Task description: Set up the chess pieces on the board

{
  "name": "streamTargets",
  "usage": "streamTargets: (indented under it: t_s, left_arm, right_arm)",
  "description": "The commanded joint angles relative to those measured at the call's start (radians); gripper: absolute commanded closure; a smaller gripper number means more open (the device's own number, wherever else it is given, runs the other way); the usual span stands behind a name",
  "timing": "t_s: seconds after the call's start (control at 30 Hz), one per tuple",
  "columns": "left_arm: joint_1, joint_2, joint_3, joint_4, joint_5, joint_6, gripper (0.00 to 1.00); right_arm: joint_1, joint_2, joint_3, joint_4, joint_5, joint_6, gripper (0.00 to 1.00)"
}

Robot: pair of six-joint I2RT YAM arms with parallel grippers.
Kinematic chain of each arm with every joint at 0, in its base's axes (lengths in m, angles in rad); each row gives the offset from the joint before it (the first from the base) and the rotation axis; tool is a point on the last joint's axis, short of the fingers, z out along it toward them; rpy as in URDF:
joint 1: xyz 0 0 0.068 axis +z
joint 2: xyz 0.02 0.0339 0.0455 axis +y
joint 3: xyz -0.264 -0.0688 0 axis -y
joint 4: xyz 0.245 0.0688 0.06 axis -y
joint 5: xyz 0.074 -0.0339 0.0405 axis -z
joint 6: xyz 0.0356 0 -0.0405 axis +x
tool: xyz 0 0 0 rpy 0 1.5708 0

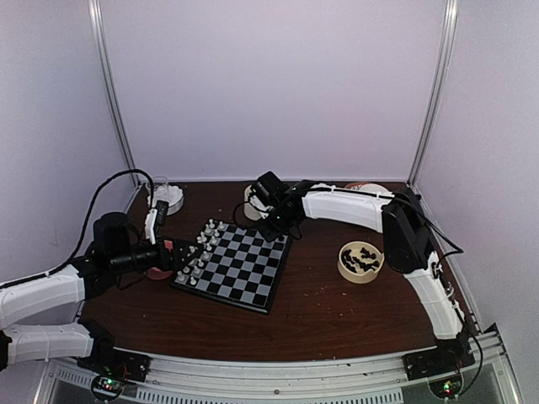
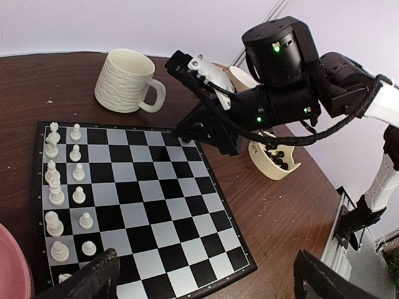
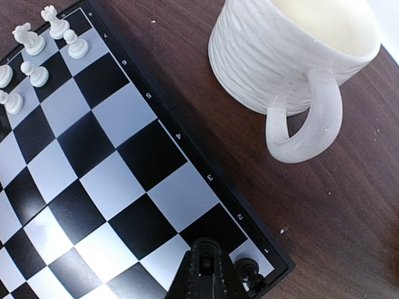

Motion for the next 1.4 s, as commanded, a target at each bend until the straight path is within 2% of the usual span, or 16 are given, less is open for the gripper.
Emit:
streamTargets:
  t_s: [0.0, 1.37]
  left_arm:
    - [-0.005, 0.006, 0.031, 0.013, -0.006, 0.014, 0.03]
    - [-0.006, -0.001, 0.030, 0.009, -0.007, 0.014, 0.02]
  right_arm:
    - [-0.003, 0.015, 0.028, -0.011, 0.035, -0.007, 0.93]
    - [-0.014, 0.057, 0.066, -0.019, 0.060, -0.008, 0.86]
